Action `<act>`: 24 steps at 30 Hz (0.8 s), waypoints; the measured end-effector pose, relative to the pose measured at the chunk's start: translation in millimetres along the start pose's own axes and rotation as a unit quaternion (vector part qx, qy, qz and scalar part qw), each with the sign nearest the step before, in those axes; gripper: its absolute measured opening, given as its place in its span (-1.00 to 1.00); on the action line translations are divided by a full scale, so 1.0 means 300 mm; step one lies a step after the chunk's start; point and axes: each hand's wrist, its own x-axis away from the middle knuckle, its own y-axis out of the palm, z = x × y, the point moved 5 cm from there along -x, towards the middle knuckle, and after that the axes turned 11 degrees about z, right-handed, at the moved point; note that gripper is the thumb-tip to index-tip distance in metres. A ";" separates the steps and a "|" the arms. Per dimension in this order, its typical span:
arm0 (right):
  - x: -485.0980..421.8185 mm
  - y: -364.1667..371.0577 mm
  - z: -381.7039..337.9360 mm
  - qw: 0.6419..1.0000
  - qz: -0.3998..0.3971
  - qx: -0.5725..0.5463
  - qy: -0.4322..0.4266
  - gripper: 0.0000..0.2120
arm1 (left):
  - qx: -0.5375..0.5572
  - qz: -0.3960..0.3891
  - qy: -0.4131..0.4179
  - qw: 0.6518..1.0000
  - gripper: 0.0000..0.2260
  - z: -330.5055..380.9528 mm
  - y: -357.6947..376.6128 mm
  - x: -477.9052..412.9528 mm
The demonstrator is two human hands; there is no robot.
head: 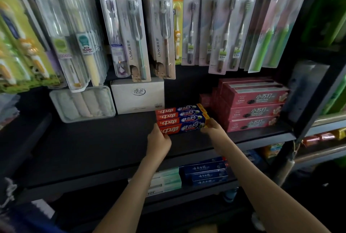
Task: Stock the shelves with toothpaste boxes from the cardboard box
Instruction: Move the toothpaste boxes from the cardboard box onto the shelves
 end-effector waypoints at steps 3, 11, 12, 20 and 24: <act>-0.006 0.009 0.010 1.000 -0.016 0.021 -0.013 -0.48 | -0.032 0.000 -0.005 0.999 -0.56 0.009 -0.002 -0.005; 0.218 -0.139 0.024 0.996 -0.041 0.053 -0.064 -0.38 | -0.069 0.080 0.249 0.963 -0.56 0.238 0.110 0.259; 0.255 -0.195 0.041 0.995 -0.024 0.059 -0.077 -0.43 | -0.057 0.033 0.278 0.958 -0.58 0.265 0.175 0.333; 0.707 -0.852 0.419 0.969 0.196 0.148 0.007 -0.58 | -0.070 -0.332 0.340 0.877 -0.61 0.298 0.689 1.024; 1.046 -1.142 0.720 0.942 0.265 0.172 0.114 -0.57 | -0.108 -0.445 0.352 0.816 -0.60 0.191 0.832 1.425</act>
